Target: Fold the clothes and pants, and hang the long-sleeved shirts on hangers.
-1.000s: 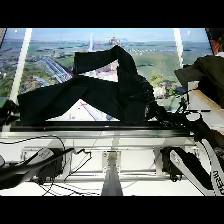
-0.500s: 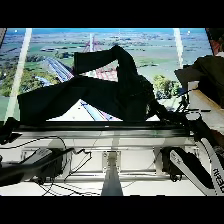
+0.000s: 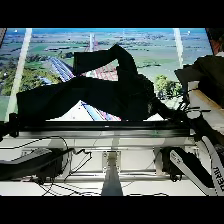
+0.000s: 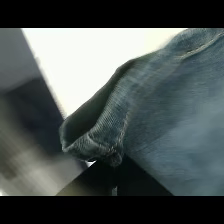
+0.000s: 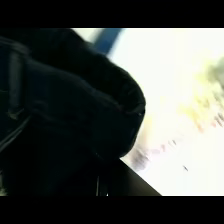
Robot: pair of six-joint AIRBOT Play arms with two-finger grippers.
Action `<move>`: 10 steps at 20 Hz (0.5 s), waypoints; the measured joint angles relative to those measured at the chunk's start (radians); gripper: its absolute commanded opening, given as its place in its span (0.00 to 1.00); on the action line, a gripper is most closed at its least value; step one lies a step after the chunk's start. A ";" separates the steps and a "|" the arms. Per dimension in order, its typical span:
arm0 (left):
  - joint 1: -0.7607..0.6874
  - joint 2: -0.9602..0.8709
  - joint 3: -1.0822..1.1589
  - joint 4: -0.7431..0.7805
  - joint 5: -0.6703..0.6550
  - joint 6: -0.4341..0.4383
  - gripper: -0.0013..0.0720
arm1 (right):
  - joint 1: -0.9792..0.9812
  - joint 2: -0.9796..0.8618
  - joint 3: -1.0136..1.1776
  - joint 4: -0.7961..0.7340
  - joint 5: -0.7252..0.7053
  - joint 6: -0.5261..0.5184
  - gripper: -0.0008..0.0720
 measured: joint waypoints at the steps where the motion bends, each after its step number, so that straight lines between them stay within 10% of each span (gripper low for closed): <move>1: 0.000 -0.006 0.015 -0.056 0.006 0.029 0.06 | 0.000 0.000 0.041 -0.004 0.006 -0.008 0.05; 6: -0.023 -0.018 0.250 -0.243 -0.015 0.033 0.06 | 0.000 0.001 0.355 -0.159 0.018 0.021 0.05; 10: -0.063 -0.019 0.465 -0.102 -0.069 -0.036 0.06 | 0.000 0.001 0.573 -0.322 0.124 0.112 0.04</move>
